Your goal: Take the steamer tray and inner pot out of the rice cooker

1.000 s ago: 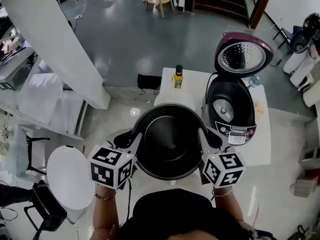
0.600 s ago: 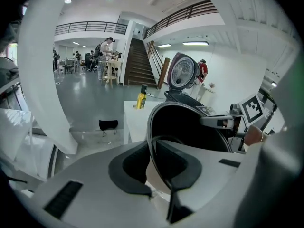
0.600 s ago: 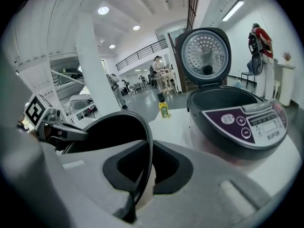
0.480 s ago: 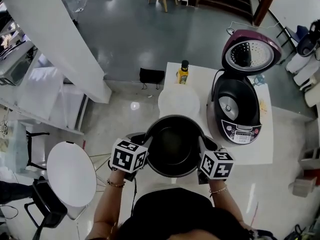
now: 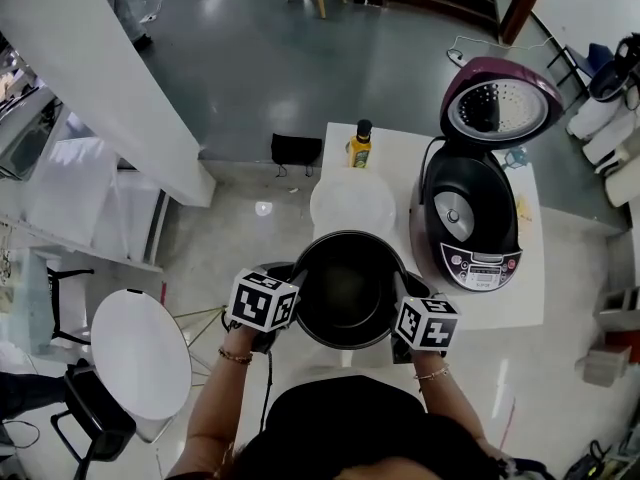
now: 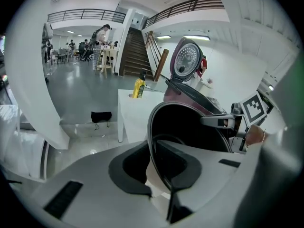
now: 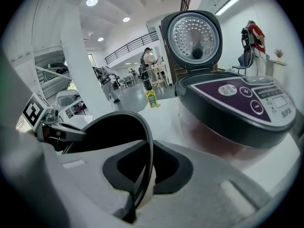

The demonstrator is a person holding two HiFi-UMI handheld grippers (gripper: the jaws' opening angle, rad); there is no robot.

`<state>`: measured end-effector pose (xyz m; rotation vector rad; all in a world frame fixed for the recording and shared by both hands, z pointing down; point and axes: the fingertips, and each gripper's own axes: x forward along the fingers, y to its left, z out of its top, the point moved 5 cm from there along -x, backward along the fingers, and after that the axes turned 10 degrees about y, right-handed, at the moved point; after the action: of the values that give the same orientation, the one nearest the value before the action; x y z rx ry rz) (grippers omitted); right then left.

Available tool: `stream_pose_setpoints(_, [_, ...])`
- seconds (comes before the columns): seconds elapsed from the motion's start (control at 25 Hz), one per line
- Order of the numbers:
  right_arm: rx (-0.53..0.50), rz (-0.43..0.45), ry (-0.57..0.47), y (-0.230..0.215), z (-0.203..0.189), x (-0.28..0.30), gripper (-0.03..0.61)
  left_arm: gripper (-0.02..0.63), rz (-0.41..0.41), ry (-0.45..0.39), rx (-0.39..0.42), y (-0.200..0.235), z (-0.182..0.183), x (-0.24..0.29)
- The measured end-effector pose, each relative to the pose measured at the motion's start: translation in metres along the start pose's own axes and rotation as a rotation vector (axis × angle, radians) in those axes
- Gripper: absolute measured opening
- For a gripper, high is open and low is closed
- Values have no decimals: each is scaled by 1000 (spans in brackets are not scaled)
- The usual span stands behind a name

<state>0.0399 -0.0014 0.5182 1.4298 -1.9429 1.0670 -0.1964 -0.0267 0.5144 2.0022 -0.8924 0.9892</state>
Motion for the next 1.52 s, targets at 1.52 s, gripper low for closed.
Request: stream_pose_setpoints(1.52, [57,-51,25,-28,-9,29,28,40,-30,0,-15,10,15,43])
